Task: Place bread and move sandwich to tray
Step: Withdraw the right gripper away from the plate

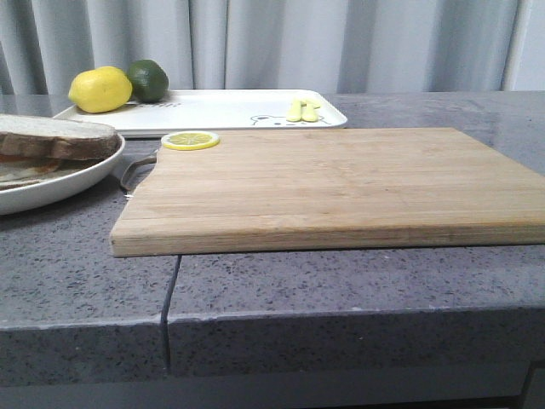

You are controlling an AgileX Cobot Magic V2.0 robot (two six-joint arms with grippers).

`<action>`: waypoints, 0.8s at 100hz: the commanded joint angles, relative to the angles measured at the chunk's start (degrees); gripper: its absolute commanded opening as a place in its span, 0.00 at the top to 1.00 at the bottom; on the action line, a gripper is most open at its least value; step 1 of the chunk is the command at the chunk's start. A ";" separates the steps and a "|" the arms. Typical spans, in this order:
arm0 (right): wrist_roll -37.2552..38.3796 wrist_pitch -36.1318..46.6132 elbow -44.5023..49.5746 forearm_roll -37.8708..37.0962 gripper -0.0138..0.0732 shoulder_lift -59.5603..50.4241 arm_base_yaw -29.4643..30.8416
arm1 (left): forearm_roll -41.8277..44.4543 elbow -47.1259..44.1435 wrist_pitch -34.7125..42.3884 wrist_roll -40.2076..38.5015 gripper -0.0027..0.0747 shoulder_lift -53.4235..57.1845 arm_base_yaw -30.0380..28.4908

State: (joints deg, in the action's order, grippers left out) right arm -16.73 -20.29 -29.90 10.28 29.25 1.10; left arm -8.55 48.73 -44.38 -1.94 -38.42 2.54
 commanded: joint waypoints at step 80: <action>0.20 4.70 -1.43 -0.35 0.43 0.03 0.25 | -0.45 1.96 7.80 -2.16 0.74 -2.91 0.25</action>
State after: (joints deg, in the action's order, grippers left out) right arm -16.73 -20.29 -29.90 10.28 29.25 1.10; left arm -8.55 48.73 -41.13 -2.66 -39.22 2.54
